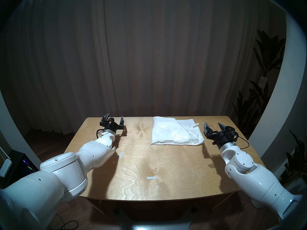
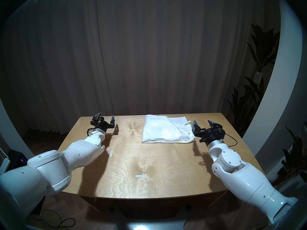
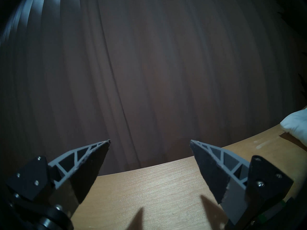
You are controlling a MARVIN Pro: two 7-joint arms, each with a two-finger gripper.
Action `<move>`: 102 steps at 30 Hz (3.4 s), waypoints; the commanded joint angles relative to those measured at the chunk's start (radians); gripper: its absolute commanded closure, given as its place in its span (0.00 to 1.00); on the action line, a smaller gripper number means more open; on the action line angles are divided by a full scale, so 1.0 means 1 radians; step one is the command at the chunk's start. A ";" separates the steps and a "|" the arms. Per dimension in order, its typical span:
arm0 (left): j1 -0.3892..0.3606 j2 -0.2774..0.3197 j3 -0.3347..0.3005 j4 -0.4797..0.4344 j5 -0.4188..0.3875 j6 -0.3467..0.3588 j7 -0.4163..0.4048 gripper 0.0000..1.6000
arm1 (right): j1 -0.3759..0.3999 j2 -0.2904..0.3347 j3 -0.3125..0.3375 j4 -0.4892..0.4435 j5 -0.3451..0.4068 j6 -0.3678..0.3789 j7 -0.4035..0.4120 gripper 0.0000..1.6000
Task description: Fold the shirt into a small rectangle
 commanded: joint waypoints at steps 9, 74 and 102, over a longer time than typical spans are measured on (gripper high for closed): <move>0.008 0.055 -0.013 -0.072 -0.021 -0.061 -0.076 0.00 | 0.093 -0.021 0.017 0.053 0.034 0.043 0.024 0.00; 0.126 0.317 -0.112 -0.527 -0.257 -0.101 -0.312 0.00 | 0.330 -0.155 -0.031 0.301 0.129 0.266 0.172 0.00; 0.268 0.507 -0.149 -0.873 -0.427 -0.043 -0.300 0.00 | 0.377 -0.161 -0.056 0.389 0.046 0.241 0.275 0.00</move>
